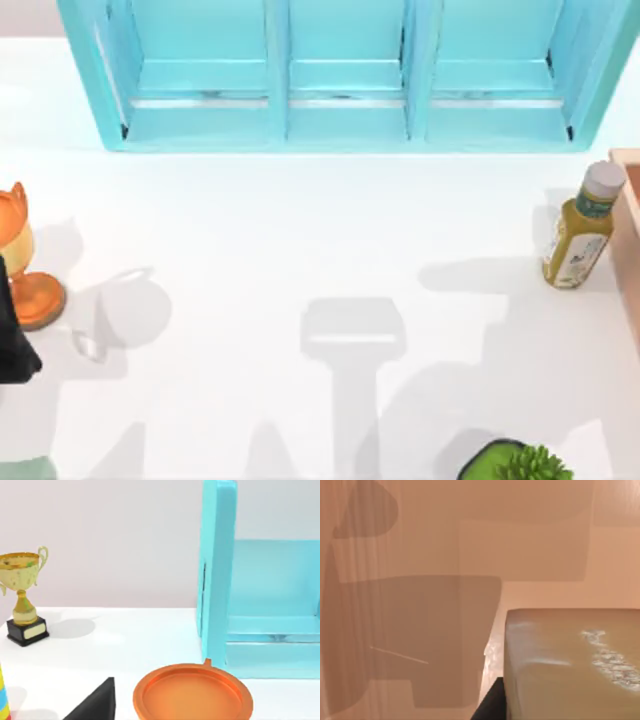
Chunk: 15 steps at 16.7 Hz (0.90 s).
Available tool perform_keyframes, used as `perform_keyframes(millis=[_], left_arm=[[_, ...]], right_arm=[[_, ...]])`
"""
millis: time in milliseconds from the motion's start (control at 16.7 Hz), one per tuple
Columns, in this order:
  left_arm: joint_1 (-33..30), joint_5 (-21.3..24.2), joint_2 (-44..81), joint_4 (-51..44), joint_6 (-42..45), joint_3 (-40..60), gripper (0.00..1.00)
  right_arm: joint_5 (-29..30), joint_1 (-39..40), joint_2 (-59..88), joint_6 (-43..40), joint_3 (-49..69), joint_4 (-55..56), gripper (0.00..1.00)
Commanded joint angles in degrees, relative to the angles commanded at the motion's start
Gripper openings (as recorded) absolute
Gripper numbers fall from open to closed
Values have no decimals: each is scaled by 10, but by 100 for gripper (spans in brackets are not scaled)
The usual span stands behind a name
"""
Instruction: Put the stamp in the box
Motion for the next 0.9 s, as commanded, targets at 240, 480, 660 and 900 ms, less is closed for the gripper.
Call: perform_keyframes(millis=[240,480,660,900], left_arm=[[0,0,0,0,0,0,100],[0,0,0,0,0,0,100],[0,0,0,0,0,0,100],[0,0,0,0,0,0,100]], right_arm=[[0,0,0,0,0,0,30],[0,0,0,0,0,0,60],[0,0,0,0,0,0,83],[0,0,0,0,0,0,100]])
